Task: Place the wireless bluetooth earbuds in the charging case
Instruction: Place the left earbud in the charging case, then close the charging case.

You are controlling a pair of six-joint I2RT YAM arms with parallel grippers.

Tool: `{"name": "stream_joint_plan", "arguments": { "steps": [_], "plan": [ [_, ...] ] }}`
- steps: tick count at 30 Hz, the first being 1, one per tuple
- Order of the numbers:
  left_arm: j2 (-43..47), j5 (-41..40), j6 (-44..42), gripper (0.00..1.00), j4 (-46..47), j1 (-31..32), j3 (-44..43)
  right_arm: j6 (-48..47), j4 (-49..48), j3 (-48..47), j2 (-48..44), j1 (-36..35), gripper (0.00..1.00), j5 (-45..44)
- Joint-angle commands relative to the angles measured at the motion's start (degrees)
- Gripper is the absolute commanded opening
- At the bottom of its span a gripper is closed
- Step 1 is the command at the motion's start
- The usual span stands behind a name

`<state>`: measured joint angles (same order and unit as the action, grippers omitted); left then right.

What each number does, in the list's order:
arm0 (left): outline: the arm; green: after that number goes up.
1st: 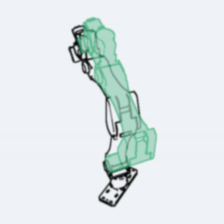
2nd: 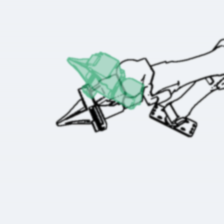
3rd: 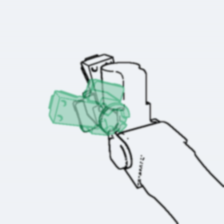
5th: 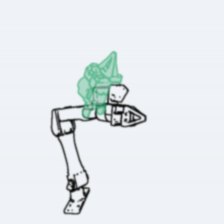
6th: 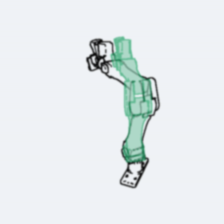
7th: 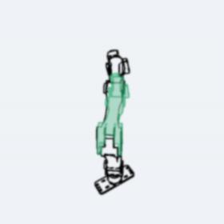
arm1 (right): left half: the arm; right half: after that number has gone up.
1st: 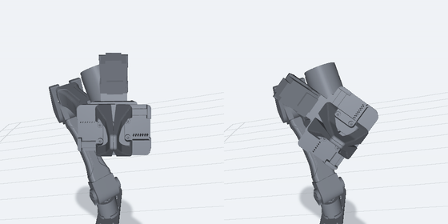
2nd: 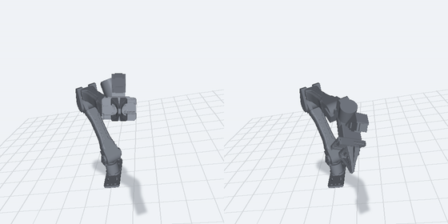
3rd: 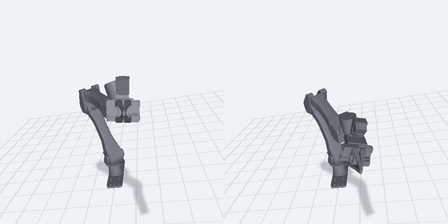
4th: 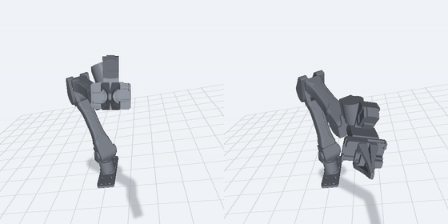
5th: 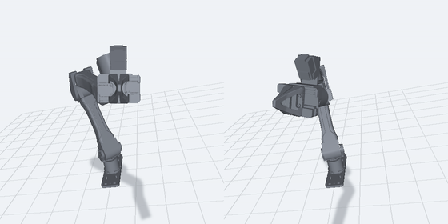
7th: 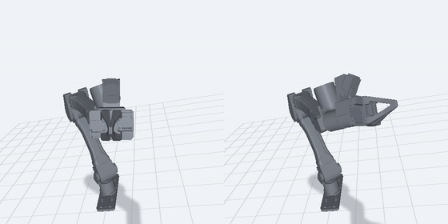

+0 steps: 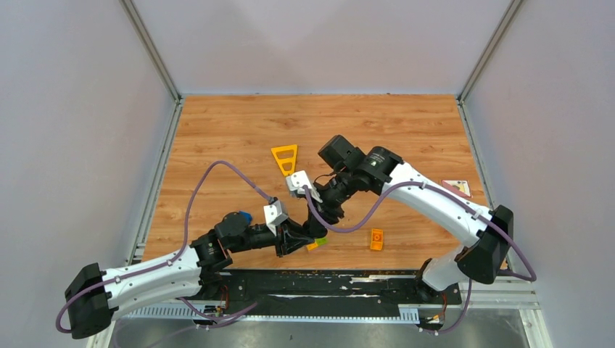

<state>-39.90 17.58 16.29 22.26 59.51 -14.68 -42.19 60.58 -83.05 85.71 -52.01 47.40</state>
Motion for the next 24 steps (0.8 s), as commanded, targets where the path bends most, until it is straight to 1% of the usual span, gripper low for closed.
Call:
{"name": "stream_joint_plan", "arguments": {
  "steps": [1,3,5,6,7,8,9,10,12,17,22,24],
  "plan": [
    [0.96,0.7,-0.22,0.0,1.65,0.14,-1.43,-2.87,3.6,-4.99,-3.8,-0.12,0.24,0.2],
    [0.98,0.7,-0.16,0.0,1.64,0.17,-1.41,-3.85,4.23,-5.07,-5.06,0.21,0.26,-0.77],
    [1.05,0.78,-0.12,0.0,1.8,0.15,-1.32,-2.67,2.35,-3.57,-6.02,0.95,0.35,-2.73],
    [1.06,0.78,-0.12,0.0,1.82,0.1,-1.32,-1.21,0.99,-2.54,-6.29,1.44,0.44,-3.77],
    [1.17,0.79,-0.2,0.0,1.82,0.13,-1.37,-0.36,0.36,-1.21,-6.3,2.06,0.59,-4.02],
    [1.17,0.79,-0.21,0.0,1.89,0.12,-1.4,0.18,0.23,-0.55,-6.15,2.49,0.64,-3.79],
    [1.28,0.71,-0.29,0.0,1.91,0.17,-1.45,0.84,0.08,0.03,-5.95,2.74,0.74,-3.64],
    [1.23,0.72,-0.3,0.0,1.91,0.15,-1.48,1.66,-0.58,0.85,-5.78,2.93,0.78,-3.53],
    [1.34,0.68,-0.31,0.0,1.91,0.16,-1.5,2.36,-1.28,2.06,-5.46,2.97,0.8,-3.43],
    [1.65,0.1,0.06,0.0,2.24,0.15,-1.43,2.18,-1.32,4.42,-3.74,2.9,0.8,-1.87],
    [3.03,-7.18,3.31,0.0,3.45,0.16,-0.24,0.23,0.74,5.2,-4.24,2.51,0.8,2.13],
    [3.47,-10.1,4.35,0.0,3.55,0.13,0.35,0.0,0.98,5.49,-5.59,2.44,0.8,2.09]
  ]
}}
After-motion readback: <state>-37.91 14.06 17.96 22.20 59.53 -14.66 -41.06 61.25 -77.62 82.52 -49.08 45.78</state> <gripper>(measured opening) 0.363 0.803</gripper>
